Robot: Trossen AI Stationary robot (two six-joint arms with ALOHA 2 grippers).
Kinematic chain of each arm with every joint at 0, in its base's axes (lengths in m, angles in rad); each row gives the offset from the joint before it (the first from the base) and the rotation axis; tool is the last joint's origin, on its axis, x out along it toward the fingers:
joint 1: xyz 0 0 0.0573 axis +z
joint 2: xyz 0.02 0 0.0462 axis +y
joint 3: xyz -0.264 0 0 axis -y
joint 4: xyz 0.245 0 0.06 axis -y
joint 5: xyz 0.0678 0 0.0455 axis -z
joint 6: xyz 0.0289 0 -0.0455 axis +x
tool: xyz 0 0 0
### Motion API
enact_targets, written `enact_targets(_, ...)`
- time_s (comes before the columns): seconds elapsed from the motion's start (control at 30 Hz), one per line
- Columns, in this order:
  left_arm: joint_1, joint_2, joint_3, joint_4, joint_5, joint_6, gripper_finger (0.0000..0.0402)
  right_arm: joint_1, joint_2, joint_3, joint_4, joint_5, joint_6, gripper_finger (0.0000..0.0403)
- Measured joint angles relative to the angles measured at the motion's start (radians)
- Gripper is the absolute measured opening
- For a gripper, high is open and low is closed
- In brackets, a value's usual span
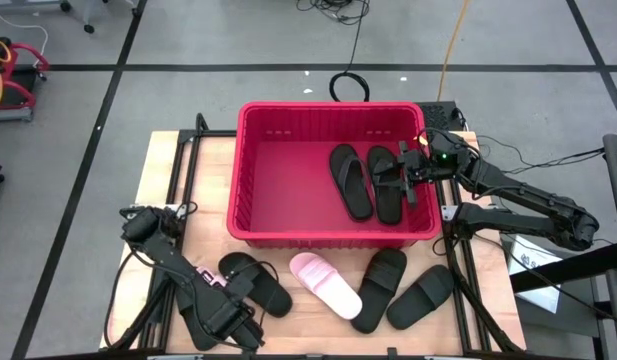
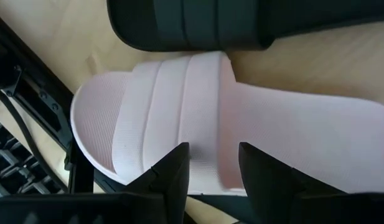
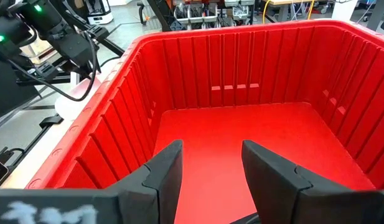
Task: Pick and place slides into bin
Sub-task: Put the pink slipper into the red bin
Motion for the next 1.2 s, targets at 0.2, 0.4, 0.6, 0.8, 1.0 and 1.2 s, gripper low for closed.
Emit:
enact_targets(0.2,-0.001,0.000,0.000,0.000,0.005,0.002,0.0149,0.000,0.000,0.000,0.000,0.000,0.000,0.0155)
enact_targets(0.4,-0.004,0.000,0.000,0.000,0.009,0.001,0.0149,0.000,0.000,0.000,0.000,0.000,0.000,0.0155)
enact_targets(0.6,-0.006,0.000,0.000,0.000,0.032,0.001,0.0149,0.000,0.000,0.000,0.000,0.000,0.000,0.0155)
enact_targets(0.8,-0.006,0.000,0.000,-0.003,0.039,0.000,0.0122,0.000,0.000,0.000,0.000,0.000,0.000,0.0155)
enact_targets(1.0,-0.006,0.000,0.000,0.000,0.037,0.000,0.0049,0.000,0.000,0.000,0.000,0.000,-0.001,0.0155)
enact_targets(1.2,-0.006,0.000,0.000,0.003,0.031,0.000,0.0010,0.000,0.000,0.000,0.000,0.000,-0.001,0.0155)
